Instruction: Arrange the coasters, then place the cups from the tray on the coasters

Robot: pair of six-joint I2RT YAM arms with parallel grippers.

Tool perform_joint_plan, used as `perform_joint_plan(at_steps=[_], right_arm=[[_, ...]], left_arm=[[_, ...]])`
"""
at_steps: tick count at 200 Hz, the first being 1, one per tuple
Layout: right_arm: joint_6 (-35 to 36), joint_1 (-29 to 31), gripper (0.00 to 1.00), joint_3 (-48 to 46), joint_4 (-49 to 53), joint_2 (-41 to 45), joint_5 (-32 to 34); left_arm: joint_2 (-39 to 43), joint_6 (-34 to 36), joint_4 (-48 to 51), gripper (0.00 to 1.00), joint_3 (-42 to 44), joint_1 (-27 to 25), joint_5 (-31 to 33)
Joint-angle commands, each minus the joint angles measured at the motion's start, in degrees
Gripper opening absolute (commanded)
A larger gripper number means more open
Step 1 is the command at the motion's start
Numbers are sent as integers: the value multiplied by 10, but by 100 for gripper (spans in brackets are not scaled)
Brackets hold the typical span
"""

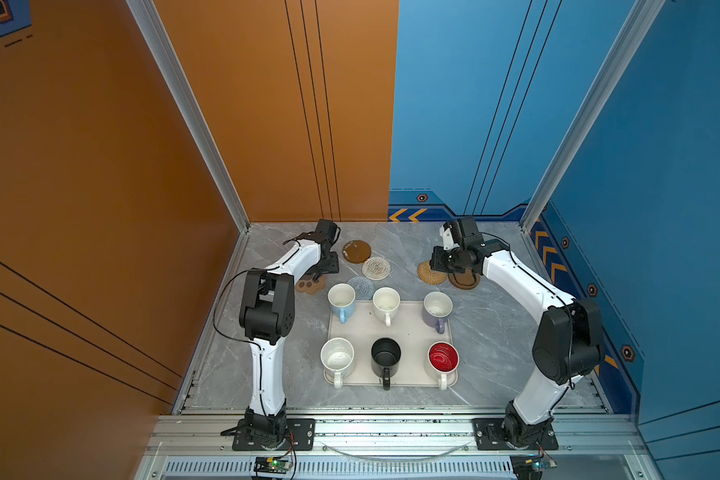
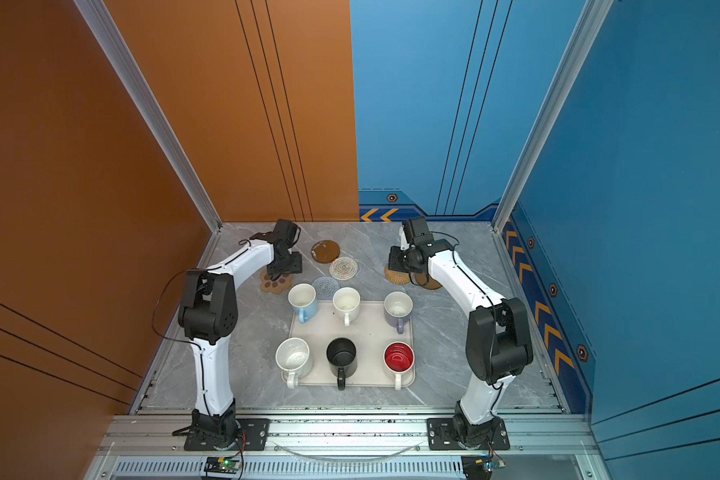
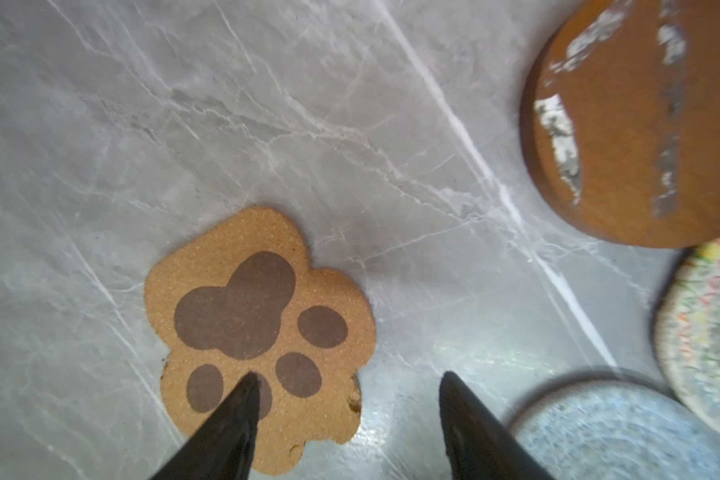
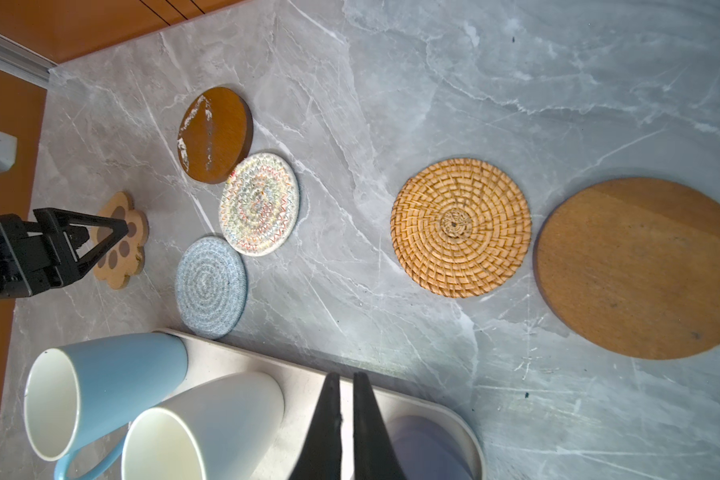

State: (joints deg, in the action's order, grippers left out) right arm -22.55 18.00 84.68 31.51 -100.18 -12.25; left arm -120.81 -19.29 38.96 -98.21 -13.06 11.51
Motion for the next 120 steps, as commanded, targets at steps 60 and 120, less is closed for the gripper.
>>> perform_joint_plan(at_steps=[60,120], right_arm=[[1,34,8,115,19,-81,-48],[-1,29,7,65,17,-48,-27]], left_arm=[[-58,9,12,70,-154,-41,-80],[-193,-2,12,74,-332,-65,-119]])
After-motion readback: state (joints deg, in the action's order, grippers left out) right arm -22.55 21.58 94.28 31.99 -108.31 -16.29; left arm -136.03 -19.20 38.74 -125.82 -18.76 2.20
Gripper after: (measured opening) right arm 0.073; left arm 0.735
